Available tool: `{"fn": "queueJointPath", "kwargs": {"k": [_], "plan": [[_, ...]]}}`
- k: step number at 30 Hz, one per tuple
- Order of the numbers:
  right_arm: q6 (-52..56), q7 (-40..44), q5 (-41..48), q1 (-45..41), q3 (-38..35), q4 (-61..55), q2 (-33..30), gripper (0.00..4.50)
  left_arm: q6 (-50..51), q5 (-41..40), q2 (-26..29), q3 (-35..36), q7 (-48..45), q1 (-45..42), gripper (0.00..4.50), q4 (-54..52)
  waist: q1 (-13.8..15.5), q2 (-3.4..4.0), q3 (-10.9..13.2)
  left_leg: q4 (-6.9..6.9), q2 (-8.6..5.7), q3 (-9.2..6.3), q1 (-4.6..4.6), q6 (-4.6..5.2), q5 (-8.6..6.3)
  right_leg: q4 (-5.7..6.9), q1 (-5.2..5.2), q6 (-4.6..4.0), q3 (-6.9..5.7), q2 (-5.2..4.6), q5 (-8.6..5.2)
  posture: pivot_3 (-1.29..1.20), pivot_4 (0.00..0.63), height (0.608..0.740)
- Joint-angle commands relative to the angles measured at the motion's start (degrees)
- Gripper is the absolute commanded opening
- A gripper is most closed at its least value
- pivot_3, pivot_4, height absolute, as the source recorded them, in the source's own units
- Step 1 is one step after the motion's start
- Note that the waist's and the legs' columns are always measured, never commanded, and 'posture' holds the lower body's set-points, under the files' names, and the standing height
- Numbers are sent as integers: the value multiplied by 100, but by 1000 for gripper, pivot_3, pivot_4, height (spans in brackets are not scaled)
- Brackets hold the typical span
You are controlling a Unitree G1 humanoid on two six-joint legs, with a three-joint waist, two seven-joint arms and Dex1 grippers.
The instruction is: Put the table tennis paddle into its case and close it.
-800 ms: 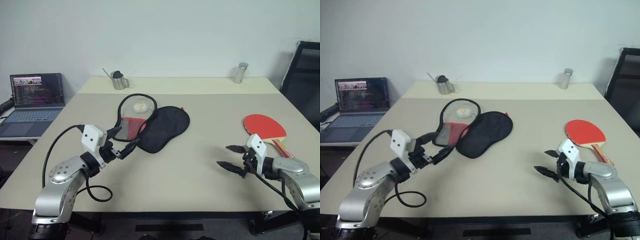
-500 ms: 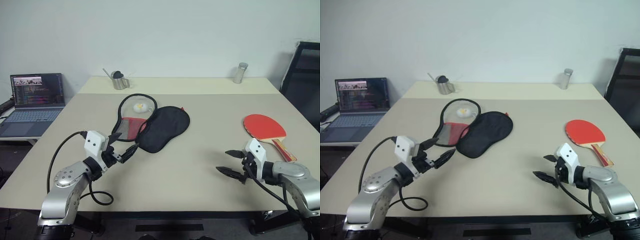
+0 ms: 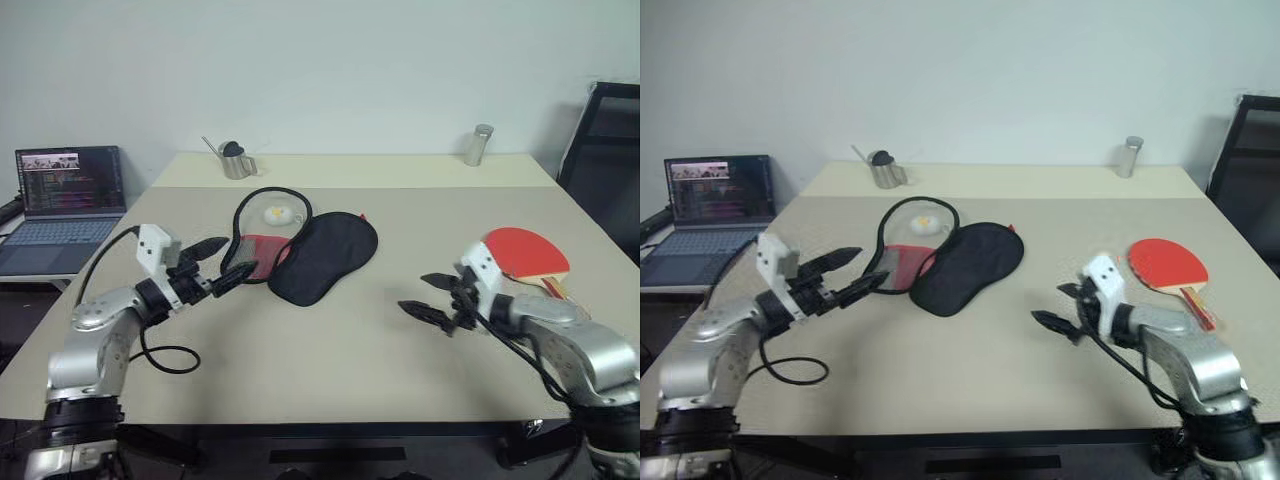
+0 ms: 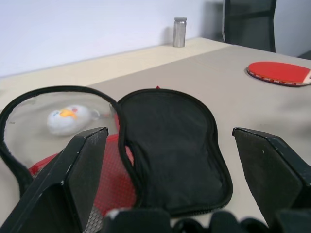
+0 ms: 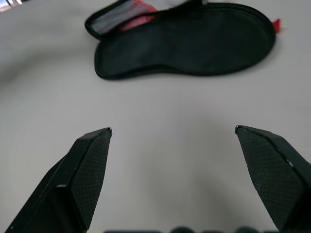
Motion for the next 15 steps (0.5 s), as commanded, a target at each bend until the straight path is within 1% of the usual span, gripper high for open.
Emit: {"fn": "queueJointPath", "kwargs": {"k": [1, 5, 9, 13, 15], "plan": [[395, -545, -129, -494, 412, 300, 525, 4470, 15, -78, 342, 298, -258, -164, 4500, 317, -9, 0, 0, 0, 1, 1, 0, 0, 0, 1, -1, 0, 2, 1, 0, 0, 150, 740], [406, -1106, -337, -994, 674, 963, 1425, 4470, -259, 87, 573, 435, -273, -277, 4500, 756, -15, 0, 0, -1, 3, 8, 0, 0, 0, 7, -8, -1, 6, 2, 1, 0, 150, 740], [158, -1430, -594, -1376, 876, 1743, 2146, 4470, -224, 69, 753, 566, -326, -98, 4500, 685, -26, -2, -1, -3, 3, 10, -2, 0, 0, 6, -11, -2, 9, 2, 2, 0, 150, 740], [-75, -1726, -821, -1721, 827, 2654, 2654, 4470, -121, 38, 814, 604, -377, 144, 4500, 471, -40, -2, -1, -4, 4, 14, -1, 0, 0, 8, -11, -3, 14, 2, 3, 0, 150, 740], [-223, -1780, -881, -1851, 761, 3021, 2803, 4470, -122, 49, 788, 598, -337, 184, 4500, 400, -37, -3, -2, -4, 6, 12, -1, -1, 0, 10, -11, -4, 13, 2, 4, 0, 150, 740]]}}
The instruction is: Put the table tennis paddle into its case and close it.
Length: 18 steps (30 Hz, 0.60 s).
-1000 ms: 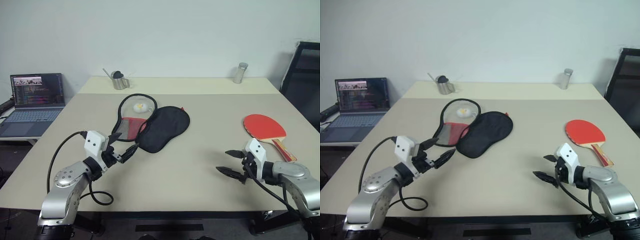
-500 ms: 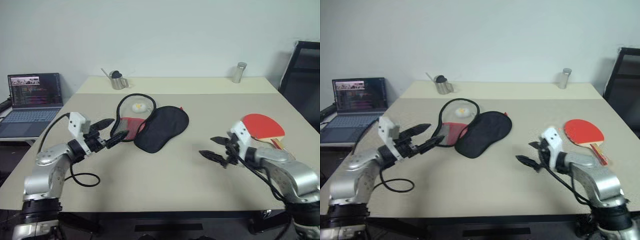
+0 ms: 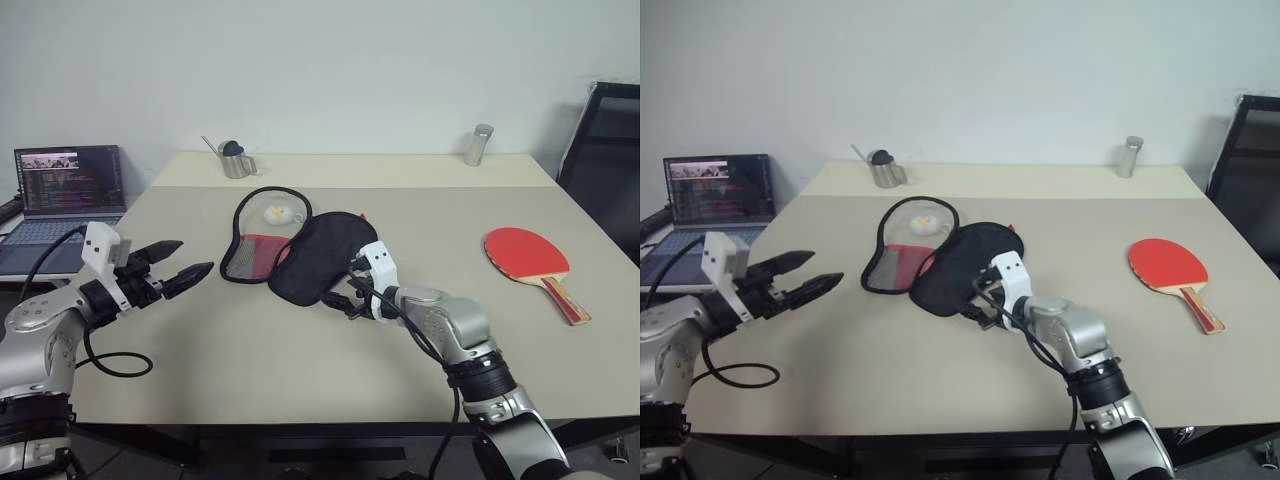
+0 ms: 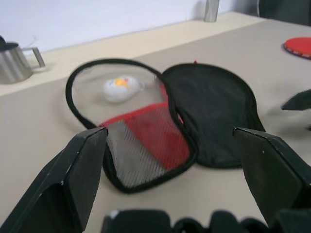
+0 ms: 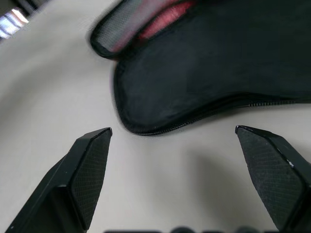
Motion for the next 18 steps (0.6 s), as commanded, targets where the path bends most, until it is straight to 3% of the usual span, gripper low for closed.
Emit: {"fn": "queueJointPath", "kwargs": {"k": [1, 18], "plan": [[-383, -138, -130, -295, -167, 520, 225, 4470, -25, -30, 54, 115, 43, 20, 4500, -420, 3, -3, -2, 0, 1, 0, 0, 0, 0, 0, 0, -1, -1, 0, 0, 0, 150, 740], [-2057, -376, -636, -1432, -454, 3122, 1250, 4470, 111, 31, -75, -73, 228, -34, 4500, -865, -83, -2, -1, -1, 60, 24, 6, -1, 0, 5, -14, -9, 17, 54, 6, 0, 150, 740]]}}
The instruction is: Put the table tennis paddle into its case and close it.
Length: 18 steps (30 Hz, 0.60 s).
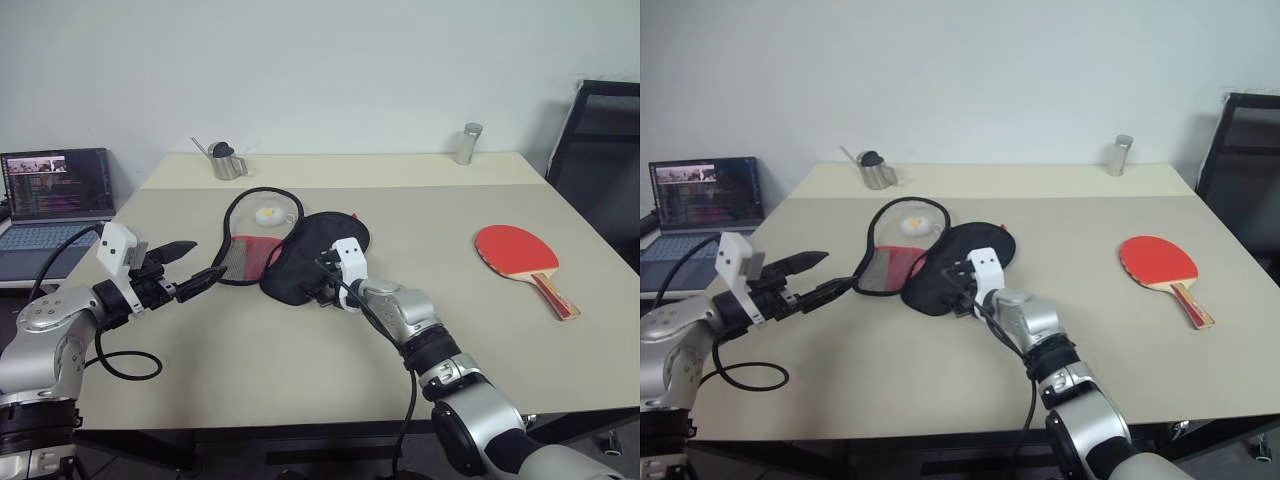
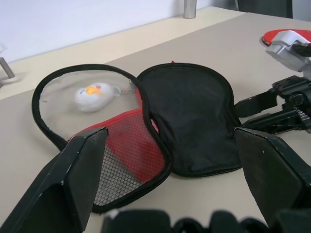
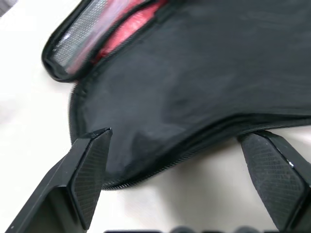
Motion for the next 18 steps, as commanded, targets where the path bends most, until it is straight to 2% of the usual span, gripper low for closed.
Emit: {"fn": "queueJointPath", "kwargs": {"k": [1, 2, 5, 10, 16, 18], "plan": [[-316, -7, -11, -281, -147, 256, 188, 4470, -28, -20, 28, 48, 35, -115, 4500, -231, 10, 0, 0, 0, 5, -1, 0, 0, 0, 0, -1, 0, 1, 6, 0, 0, 150, 740], [-358, -33, -6, -316, -170, 330, 230, 4470, -25, -20, 26, 43, 37, -113, 4500, -248, 11, 0, 0, 0, 5, -3, 0, -1, 0, 0, -1, 0, 1, 7, 0, 0, 150, 740], [-333, -89, 61, -335, -245, 404, 345, 3912, -17, -32, 19, 34, 32, -86, 4500, -319, 11, 0, 0, 0, 7, 1, 2, -1, 0, 1, -1, -2, 5, 9, 1, 0, 150, 740], [-141, -195, 160, -270, -450, 265, 287, 2199, -27, -32, -28, -57, -1, -103, 4500, -447, 6, 0, 0, -2, 9, 13, 4, -3, -2, 4, -8, -4, 23, 14, 2, 0, 150, 740], [550, -232, 402, 16, -796, -424, -147, 63, 74, -121, -259, -357, -19, -356, 4500, -709, 24, -3, -2, -1, 7, 48, 3, -3, -2, 38, -39, -5, 62, 12, 3, 0, 150, 740], [839, -223, 457, 166, -866, -758, -320, 25, 119, -146, -349, -444, -32, -447, 4500, -771, 26, -5, -3, 1, 8, 58, 4, -3, -2, 47, -46, -5, 73, 12, 3, 0, 150, 740]]}}
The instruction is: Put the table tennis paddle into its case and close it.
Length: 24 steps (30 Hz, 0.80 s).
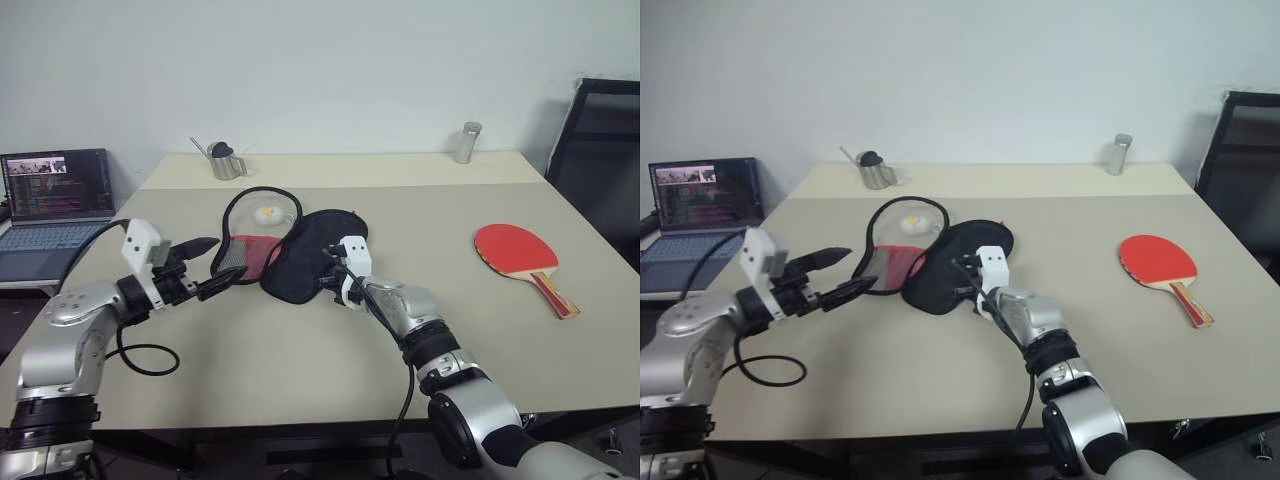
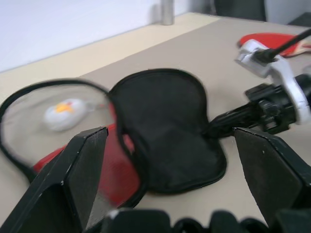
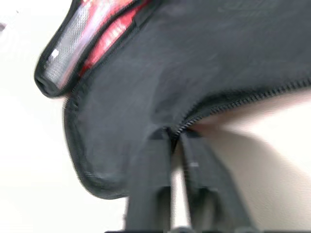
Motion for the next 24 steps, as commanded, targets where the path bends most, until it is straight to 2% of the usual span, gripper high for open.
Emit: {"fn": "queueJointPath", "kwargs": {"k": [1, 12, 18, 24], "plan": [[486, -4, 176, 217, -229, -729, -305, 25, 48, -147, -77, -56, -32, -223, 4500, -324, 2, 0, 0, 2, 0, 2, 0, 0, 0, 4, -1, 0, 4, 0, 0, 0, 150, 740], [1989, 47, 478, 930, -589, -2337, -1481, 25, 143, -158, -368, -469, -384, -641, 4500, -262, 8, -1, 0, 3, 0, 20, 8, 0, 0, 16, -10, 0, 25, 4, -1, 0, 150, 740], [2477, 474, 539, 928, -577, -2546, -2359, 25, 143, -112, -544, -685, -521, -819, 4500, -231, 10, -2, 0, 3, -1, 30, 12, 1, -1, 14, -10, 1, 34, 4, -1, 0, 150, 740], [2526, 715, 520, 795, -560, -2394, -2838, 25, 105, -75, -616, -790, -580, -913, 4500, -169, 1, -4, 2, 2, 0, 35, 14, 1, -1, 14, -12, 1, 37, 6, -1, 0, 150, 740]]}}
